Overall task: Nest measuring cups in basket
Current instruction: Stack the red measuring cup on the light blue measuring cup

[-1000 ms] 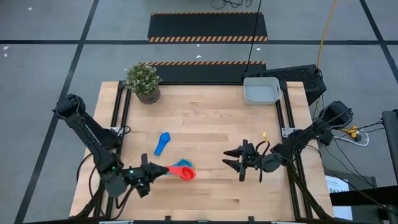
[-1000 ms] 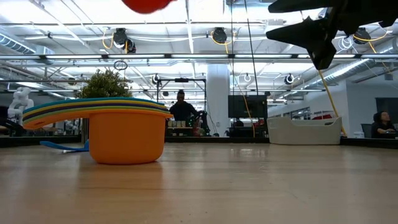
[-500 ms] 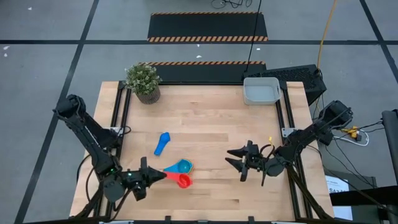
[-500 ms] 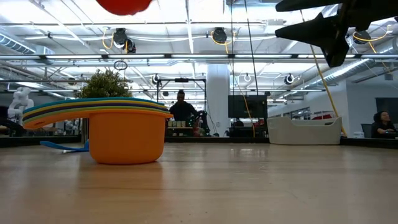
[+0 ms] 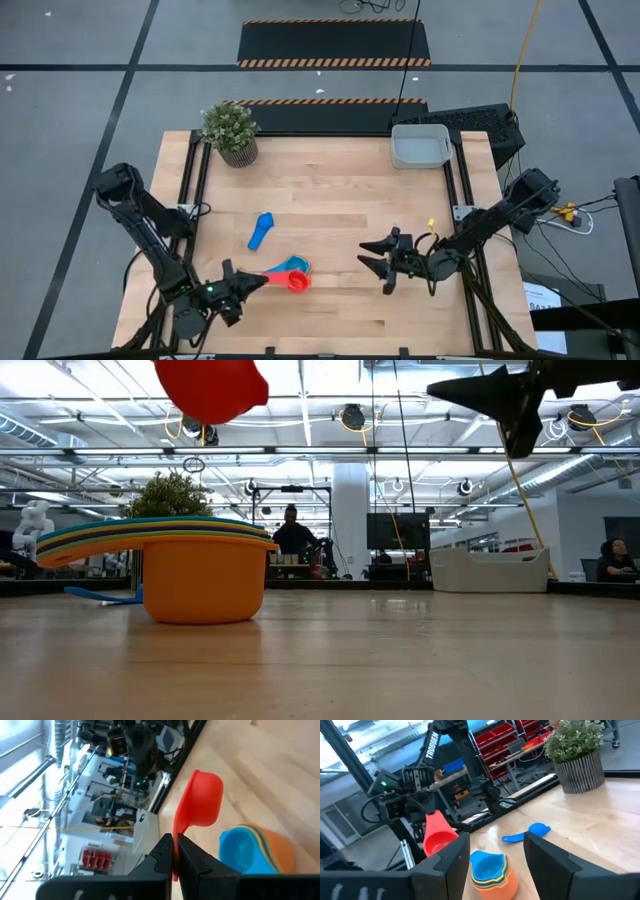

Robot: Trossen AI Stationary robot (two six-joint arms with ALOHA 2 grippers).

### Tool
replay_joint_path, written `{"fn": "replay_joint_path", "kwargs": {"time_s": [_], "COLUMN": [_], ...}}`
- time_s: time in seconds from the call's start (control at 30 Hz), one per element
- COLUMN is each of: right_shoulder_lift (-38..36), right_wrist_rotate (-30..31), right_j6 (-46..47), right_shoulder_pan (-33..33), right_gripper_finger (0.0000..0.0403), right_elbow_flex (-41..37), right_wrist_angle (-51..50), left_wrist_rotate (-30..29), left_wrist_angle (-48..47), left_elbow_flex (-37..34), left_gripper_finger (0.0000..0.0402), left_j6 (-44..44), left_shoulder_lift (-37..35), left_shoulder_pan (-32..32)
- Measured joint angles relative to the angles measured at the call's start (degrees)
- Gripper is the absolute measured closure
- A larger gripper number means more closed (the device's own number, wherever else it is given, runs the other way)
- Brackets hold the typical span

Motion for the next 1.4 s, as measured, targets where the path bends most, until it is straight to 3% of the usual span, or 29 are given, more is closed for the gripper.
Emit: {"fn": "replay_joint_path", "kwargs": {"time_s": [0.2,0.4,0.57,0.87,1.4], "right_shoulder_lift": [0.0,0.0,0.0,0.0,0.0], "right_wrist_rotate": [0.0,0.0,0.0,0.0,0.0], "right_j6": [-0.2,-0.2,-0.2,-0.4,-0.6], "right_shoulder_pan": [0.4,0.7,0.7,0.7,0.7], "right_gripper_finger": [0.0222,0.0222,0.0222,0.0222,0.0222], "right_elbow_flex": [0.0,0.0,0.0,0.0,0.0], "right_wrist_angle": [-0.1,0.2,0.1,-0.3,-0.3], "left_wrist_rotate": [-1.7,-1.7,-1.7,1.2,1.1], "left_wrist_angle": [-0.9,-8.0,-8.8,-16.2,-19.8], "left_elbow_flex": [0.0,0.0,0.0,0.0,0.0], "left_gripper_finger": [0.0393,0.0395,0.0389,0.0390,0.0395], "left_j6": [-1.0,-10.3,-11.5,-17.6,-24.3], "left_shoulder_lift": [0.0,0.3,0.3,0.3,0.3], "left_shoulder_pan": [1.0,2.6,2.3,2.5,2.5]}}
